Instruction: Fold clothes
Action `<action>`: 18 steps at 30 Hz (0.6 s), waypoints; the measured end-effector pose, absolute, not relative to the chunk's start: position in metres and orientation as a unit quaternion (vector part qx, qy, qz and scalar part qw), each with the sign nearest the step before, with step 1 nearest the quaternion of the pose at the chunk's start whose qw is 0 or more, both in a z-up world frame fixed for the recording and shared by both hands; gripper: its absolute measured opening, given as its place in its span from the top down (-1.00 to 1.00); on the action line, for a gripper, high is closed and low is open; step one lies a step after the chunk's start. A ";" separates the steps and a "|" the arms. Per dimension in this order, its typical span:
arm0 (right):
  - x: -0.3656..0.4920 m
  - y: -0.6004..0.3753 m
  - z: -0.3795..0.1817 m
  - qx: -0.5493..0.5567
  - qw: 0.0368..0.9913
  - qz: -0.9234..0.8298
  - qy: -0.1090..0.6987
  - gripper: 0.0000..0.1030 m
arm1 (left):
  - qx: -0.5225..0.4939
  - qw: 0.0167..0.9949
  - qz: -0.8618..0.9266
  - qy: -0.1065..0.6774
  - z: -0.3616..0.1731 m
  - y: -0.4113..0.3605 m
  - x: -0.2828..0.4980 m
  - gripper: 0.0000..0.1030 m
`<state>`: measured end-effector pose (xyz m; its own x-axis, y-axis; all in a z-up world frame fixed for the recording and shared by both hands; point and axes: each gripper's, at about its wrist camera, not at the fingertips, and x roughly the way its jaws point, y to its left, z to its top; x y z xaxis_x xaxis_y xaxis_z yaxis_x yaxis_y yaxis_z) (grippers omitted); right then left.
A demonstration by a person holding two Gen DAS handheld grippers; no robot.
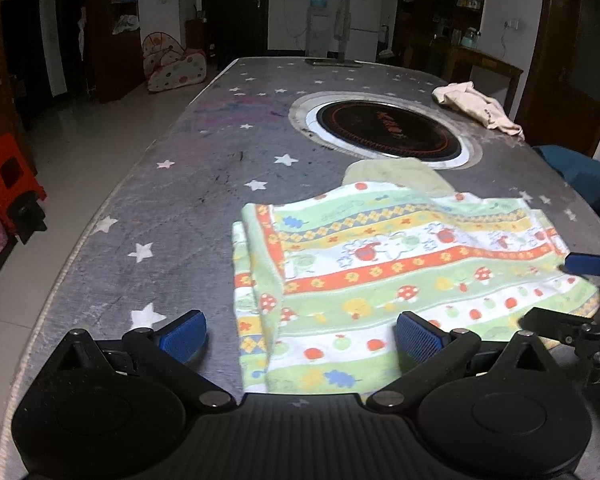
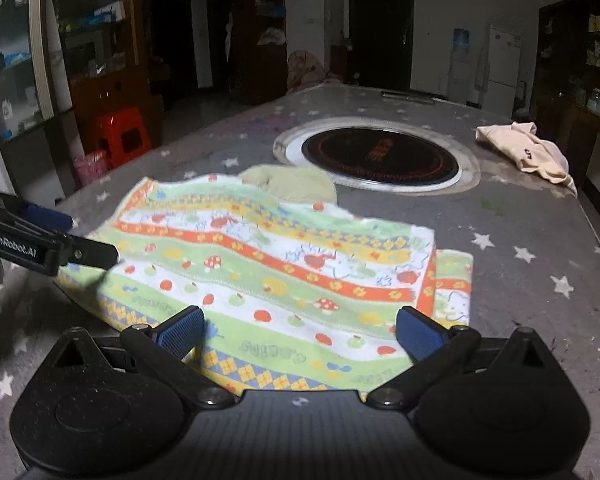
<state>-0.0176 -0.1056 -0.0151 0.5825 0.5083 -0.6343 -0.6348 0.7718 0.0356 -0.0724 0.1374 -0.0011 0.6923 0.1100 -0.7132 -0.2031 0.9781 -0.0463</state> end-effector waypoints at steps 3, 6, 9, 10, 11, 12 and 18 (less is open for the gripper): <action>-0.018 -0.107 -0.020 -0.106 0.882 0.320 0.330 -1.00 | -0.062 0.915 0.086 0.389 -0.006 0.134 -0.070 -1.00; -0.019 -0.106 -0.020 -0.114 0.880 0.321 0.331 -1.00 | -0.070 0.913 0.085 0.393 -0.008 0.133 -0.071 -1.00; -0.019 -0.104 -0.013 -0.101 0.879 0.330 0.329 -1.00 | -0.070 0.913 0.084 0.393 -0.007 0.131 -0.072 -1.00; -0.019 -0.103 -0.011 -0.097 0.879 0.333 0.328 -1.00 | -0.070 0.913 0.084 0.393 -0.007 0.130 -0.072 -1.00; -0.019 -0.102 -0.010 -0.094 0.878 0.337 0.326 -1.00 | -0.071 0.912 0.083 0.395 -0.008 0.130 -0.072 -1.00; -0.018 -0.101 -0.009 -0.093 0.877 0.338 0.327 -1.00 | -0.074 0.912 0.083 0.396 -0.009 0.131 -0.072 -1.00; -0.013 -0.096 -0.011 -0.096 0.872 0.339 0.340 -1.00 | -0.089 0.908 0.076 0.403 -0.009 0.138 -0.073 -1.00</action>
